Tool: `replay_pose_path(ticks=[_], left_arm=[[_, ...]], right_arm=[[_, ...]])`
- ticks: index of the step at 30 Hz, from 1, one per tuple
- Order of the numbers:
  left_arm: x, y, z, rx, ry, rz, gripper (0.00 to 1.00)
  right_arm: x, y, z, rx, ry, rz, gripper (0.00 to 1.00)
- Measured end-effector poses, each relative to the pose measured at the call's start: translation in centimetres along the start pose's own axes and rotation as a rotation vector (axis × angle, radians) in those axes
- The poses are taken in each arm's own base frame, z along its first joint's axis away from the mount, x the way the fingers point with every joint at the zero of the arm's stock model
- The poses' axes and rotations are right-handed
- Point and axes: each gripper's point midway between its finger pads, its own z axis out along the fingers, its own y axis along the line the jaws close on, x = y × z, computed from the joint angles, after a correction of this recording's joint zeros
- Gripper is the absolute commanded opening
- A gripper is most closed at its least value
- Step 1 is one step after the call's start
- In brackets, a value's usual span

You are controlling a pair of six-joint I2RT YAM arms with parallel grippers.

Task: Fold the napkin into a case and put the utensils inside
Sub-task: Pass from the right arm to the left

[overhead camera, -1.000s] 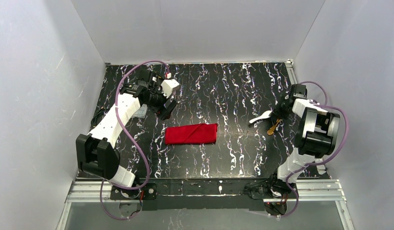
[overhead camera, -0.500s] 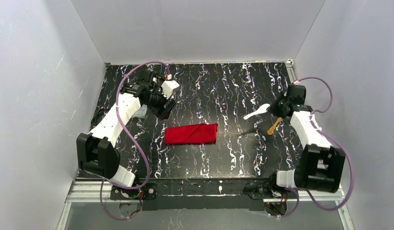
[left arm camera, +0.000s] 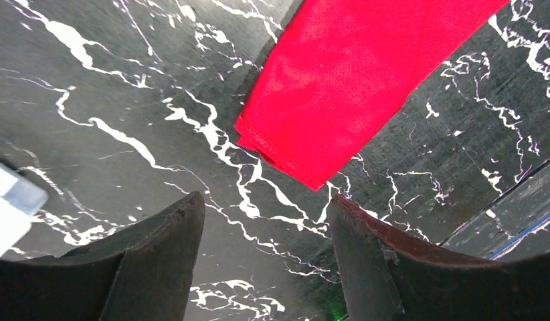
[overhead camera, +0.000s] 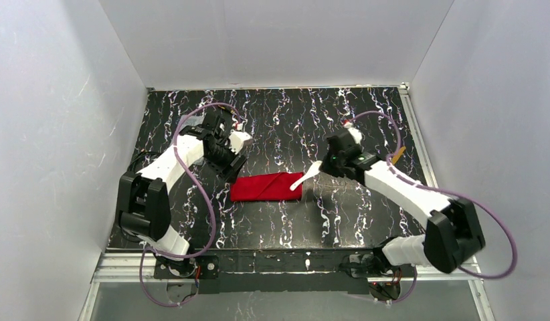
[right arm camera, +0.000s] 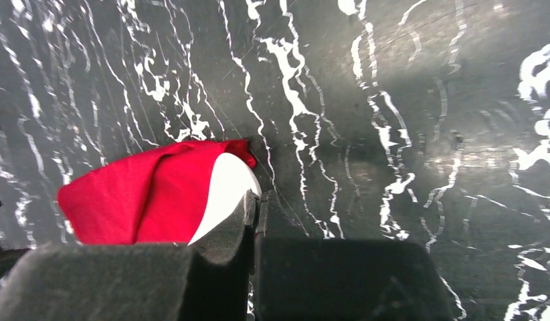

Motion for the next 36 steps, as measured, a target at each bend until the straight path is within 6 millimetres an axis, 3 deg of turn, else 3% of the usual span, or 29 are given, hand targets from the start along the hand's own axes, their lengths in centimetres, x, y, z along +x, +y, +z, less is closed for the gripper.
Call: replay_pose_path(ticks=[7,11,19,24,30,36], left_arm=[[1.7,-0.4,2.0,0.021,0.034,-0.059,0.65],[2.0,-0.7,2.5,0.026,0.033,-0.090,0.62],[1.5,-0.5,2.7,0.016,0.009,-0.112,0.54],[1.7,-0.6,2.9,0.018,0.014,-0.116,0.48],[1.7,-0.5,2.9,0.016,0.011,-0.122,0.39],[2.2,-0.4,3.3,0.008,0.020,-0.126,0.38]], right_arm=[[3.7,2.1,2.8,0.105,-0.005,-0.054,0.01],[3.7,2.8,3.2,0.137,-0.066,-0.023,0.01],[4.3,6.7,3.4,0.166,-0.179,0.004,0.01],[5.6,5.6,3.4,0.228,-0.193,0.017,0.01],[5.5,4.6,3.1,0.269,-0.219,0.047,0.01],[6.4,3.9,3.1,0.345,-0.224,0.038,0.01]])
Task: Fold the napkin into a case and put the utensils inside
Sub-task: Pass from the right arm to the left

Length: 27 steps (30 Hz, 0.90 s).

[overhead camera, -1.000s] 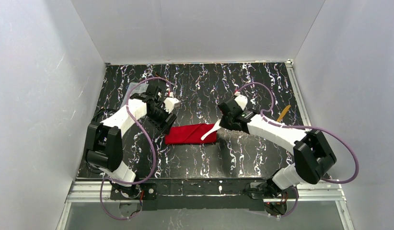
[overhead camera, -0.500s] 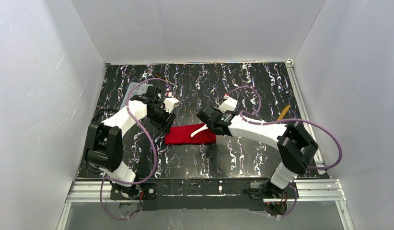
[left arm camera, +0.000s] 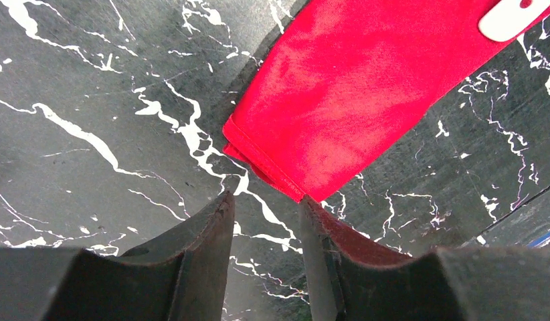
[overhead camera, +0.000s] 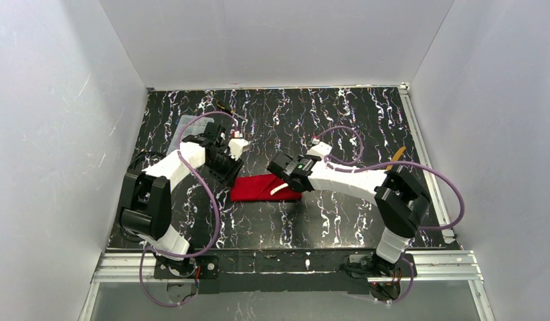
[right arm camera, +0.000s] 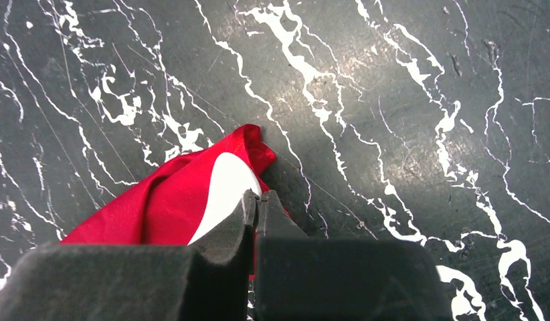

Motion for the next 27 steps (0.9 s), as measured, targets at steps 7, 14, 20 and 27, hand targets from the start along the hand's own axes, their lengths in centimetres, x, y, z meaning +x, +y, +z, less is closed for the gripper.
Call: replay_pose_path(ticks=[7,14,20,27], left_arm=[[0.2,-0.2,-0.2,-0.001,-0.002,0.000,0.38],[1.1,-0.5,-0.3,0.001,0.002,-0.006,0.38],[1.4,-0.7,-0.5,0.002,0.003,-0.008,0.44],[-1.2,-2.4,-5.2,0.035,-0.083,0.053,0.62]], right_arm=[[1.4,-0.4,-0.3,0.051,-0.007,-0.011,0.01],[1.6,-0.1,-0.6,0.043,-0.011,0.033,0.01],[1.1,0.2,-0.6,0.051,-0.033,0.045,0.01],[-4.0,0.3,-5.1,-0.096,-0.089,0.110,0.01]])
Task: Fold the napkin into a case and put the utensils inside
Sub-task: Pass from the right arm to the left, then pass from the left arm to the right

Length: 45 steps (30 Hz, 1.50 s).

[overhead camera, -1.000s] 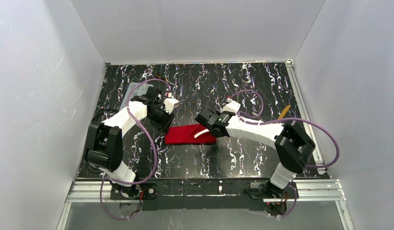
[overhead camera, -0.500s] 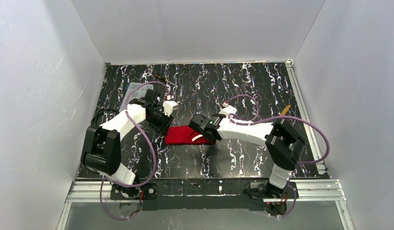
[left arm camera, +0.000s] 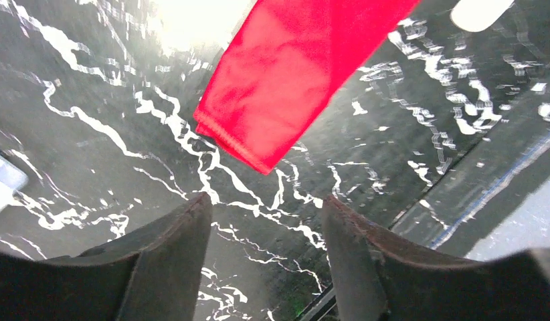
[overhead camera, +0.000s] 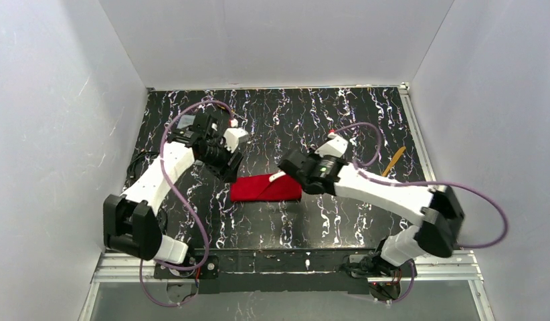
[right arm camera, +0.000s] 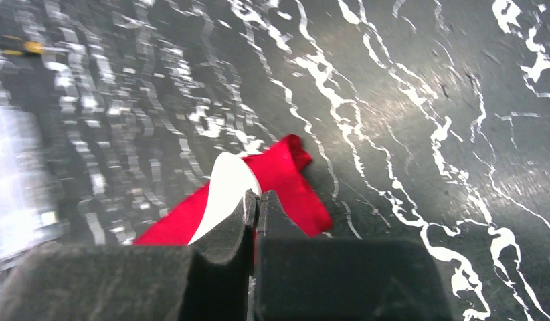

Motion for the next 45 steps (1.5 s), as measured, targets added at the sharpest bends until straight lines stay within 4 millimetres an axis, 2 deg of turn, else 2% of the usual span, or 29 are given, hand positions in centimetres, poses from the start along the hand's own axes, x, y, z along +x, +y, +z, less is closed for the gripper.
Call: replay_pose_path(ticks=[3,5,7,11,14,16,22,24,25,26,28,29,30,34,37,39,42,45], left_arm=[[-2.5,-1.7,-3.2,0.044,-0.099,0.061,0.70],[-3.8,-3.3,-5.4,0.084,-0.174,0.117,0.76],[-4.7,-5.0,-7.5,0.125,-0.247,0.180,0.80],[-5.3,-8.0,-10.4,0.185,-0.346,0.273,0.83],[-5.6,-9.3,-11.0,0.200,-0.371,0.316,0.83],[-5.8,-9.6,-10.6,0.195,-0.379,0.335,0.82],[-5.8,-8.3,-8.2,0.143,-0.367,0.310,0.78],[-6.3,-7.8,-7.9,0.130,-0.370,0.299,0.75],[-6.6,-7.6,-7.7,0.123,-0.370,0.291,0.67],[-6.8,-7.4,-7.4,0.119,-0.371,0.283,0.56],[-7.1,-7.3,-7.1,0.129,-0.369,0.263,0.20],[-7.1,-7.5,-6.9,0.142,-0.366,0.254,0.11],[-7.2,-7.7,-6.8,0.161,-0.364,0.248,0.07],[-7.7,-7.4,-6.6,0.187,-0.345,0.207,0.00],[-7.5,-7.5,-6.4,0.204,-0.327,0.197,0.00],[-7.1,-7.6,-6.4,0.210,-0.315,0.189,0.00],[-6.7,-8.1,-6.7,0.232,-0.310,0.189,0.00],[-6.6,-9.1,-7.2,0.275,-0.326,0.221,0.00]], right_arm=[[-3.3,1.5,-2.8,-0.124,-0.016,0.061,0.01],[-4.6,2.5,-4.0,-0.192,-0.028,0.071,0.01],[-5.3,3.7,-4.7,-0.247,-0.038,0.059,0.01],[-4.9,6.0,-5.4,-0.304,-0.042,0.009,0.01],[-3.9,7.6,-5.3,-0.341,-0.032,-0.012,0.01],[-3.2,8.3,-5.1,-0.356,-0.018,-0.021,0.01],[-2.3,10.8,-5.8,-0.462,0.029,0.025,0.01],[-2.0,11.2,-6.0,-0.498,0.042,0.037,0.01],[-1.8,11.4,-6.1,-0.514,0.050,0.037,0.01],[-1.6,11.5,-6.3,-0.527,0.057,0.036,0.01],[-1.6,12.0,-6.6,-0.552,0.065,0.031,0.01],[-1.6,12.2,-6.7,-0.564,0.065,0.033,0.01],[-1.7,12.6,-7.0,-0.579,0.065,0.037,0.01],[-2.2,12.7,-7.3,-0.607,0.048,0.021,0.01],[-2.0,12.7,-7.3,-0.640,0.045,-0.009,0.01],[-1.8,12.8,-7.5,-0.682,0.057,-0.036,0.05],[-1.8,12.5,-7.7,-0.769,0.106,-0.072,0.22],[-2.0,11.6,-8.1,-0.885,0.196,-0.090,0.57]])
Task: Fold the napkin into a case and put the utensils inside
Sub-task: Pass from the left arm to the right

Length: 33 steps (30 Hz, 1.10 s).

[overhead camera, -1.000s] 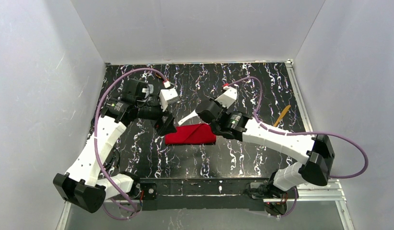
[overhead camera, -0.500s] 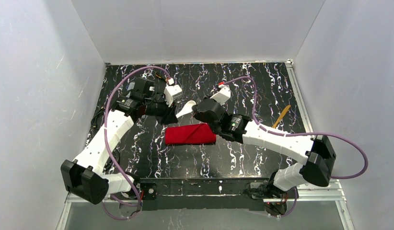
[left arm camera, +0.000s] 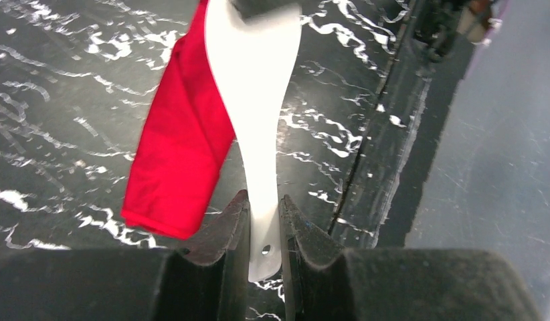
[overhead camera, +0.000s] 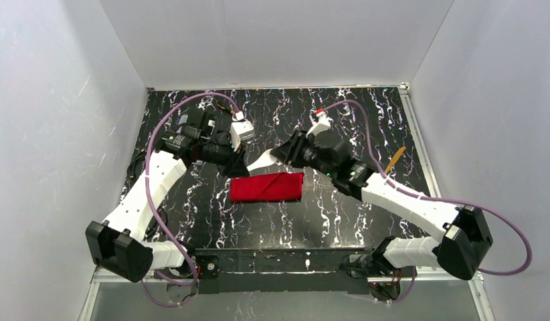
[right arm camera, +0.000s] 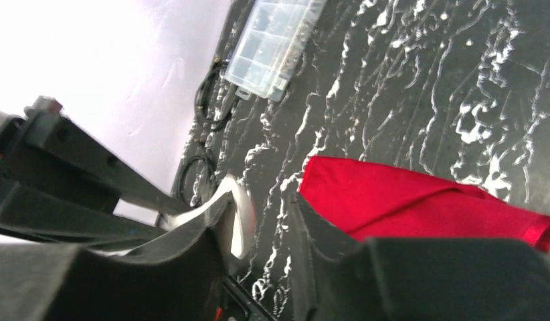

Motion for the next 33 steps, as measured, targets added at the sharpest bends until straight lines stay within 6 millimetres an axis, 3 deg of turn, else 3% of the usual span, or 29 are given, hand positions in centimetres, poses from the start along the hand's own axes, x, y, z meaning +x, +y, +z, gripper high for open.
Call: replay_pose_path(ticks=[1,4,6,8,12,16,21,27,33], left_arm=[[0.0,-0.6,0.0,0.021,-0.004,0.011,0.00],[0.1,-1.8,-0.2,0.071,-0.012,0.033,0.00],[0.2,-2.3,-0.2,0.089,-0.012,0.041,0.00],[0.3,-2.4,-0.3,0.094,-0.010,0.050,0.00],[0.5,-2.3,-0.3,0.092,-0.003,0.075,0.00],[1.0,-2.1,-0.3,0.084,0.012,0.098,0.00],[1.9,-1.7,-0.1,0.075,0.038,0.106,0.00],[1.9,-1.7,-0.1,0.074,0.039,0.113,0.00],[1.9,-1.7,0.0,0.076,0.039,0.119,0.00]], right_arm=[[-0.3,-0.1,-0.3,-0.049,0.029,0.010,0.66],[-2.3,-1.2,-0.7,-0.142,0.098,0.002,0.73],[-3.3,-1.8,-0.4,-0.151,0.138,-0.028,0.73],[-3.7,-0.8,-0.2,-0.194,0.198,-0.078,0.70],[-3.0,1.9,-0.5,-0.330,0.317,-0.151,0.71],[-0.8,2.1,-1.8,-0.411,0.454,-0.172,0.70],[0.9,0.8,-2.3,-0.391,0.557,-0.181,0.61],[1.5,0.5,-2.4,-0.385,0.587,-0.167,0.53],[2.4,0.7,-1.7,-0.389,0.613,-0.139,0.28]])
